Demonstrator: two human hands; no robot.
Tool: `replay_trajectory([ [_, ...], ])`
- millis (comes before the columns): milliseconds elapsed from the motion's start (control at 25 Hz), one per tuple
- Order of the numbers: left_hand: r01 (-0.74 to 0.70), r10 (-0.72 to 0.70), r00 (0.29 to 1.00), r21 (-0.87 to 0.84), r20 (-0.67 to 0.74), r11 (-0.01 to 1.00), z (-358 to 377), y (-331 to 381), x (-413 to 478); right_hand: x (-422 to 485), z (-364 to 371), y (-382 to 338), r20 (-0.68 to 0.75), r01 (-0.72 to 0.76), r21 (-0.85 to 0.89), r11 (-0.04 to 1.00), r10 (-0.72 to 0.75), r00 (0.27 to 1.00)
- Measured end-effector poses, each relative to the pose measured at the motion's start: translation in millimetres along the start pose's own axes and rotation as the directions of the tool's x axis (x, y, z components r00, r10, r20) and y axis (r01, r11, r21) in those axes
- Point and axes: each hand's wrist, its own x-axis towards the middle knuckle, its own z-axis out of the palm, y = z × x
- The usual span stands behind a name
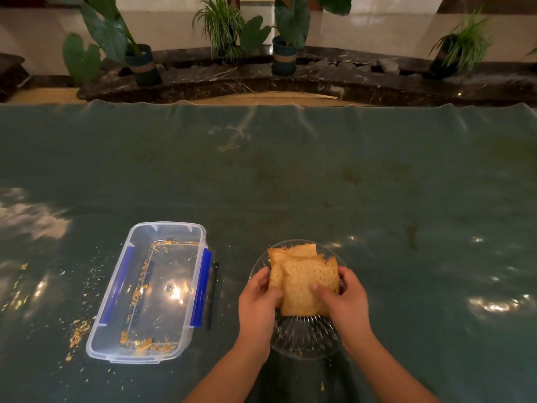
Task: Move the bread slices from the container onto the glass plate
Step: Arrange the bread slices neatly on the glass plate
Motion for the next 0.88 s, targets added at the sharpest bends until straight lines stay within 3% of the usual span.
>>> replay_trajectory([
  [360,0.102,-0.103,0.995,0.024,0.009,0.994,-7,-40,-25,-13,-16,26,0.067,-0.045,-0.062,0.997,0.049,0.997],
  [600,0.156,-0.157,0.988,0.045,0.016,0.987,-5,-28,-5,-6,-13,27,0.15,-0.102,-0.023,0.995,0.104,0.983],
  [720,0.216,-0.217,0.976,0.04,0.012,0.976,0,-16,11,-1,-11,22,0.121,-0.115,-0.015,0.993,0.116,0.986],
  [880,0.19,-0.192,0.981,0.044,0.034,0.981,15,0,23,10,-7,11,0.104,-0.136,0.001,0.991,0.136,0.985],
])
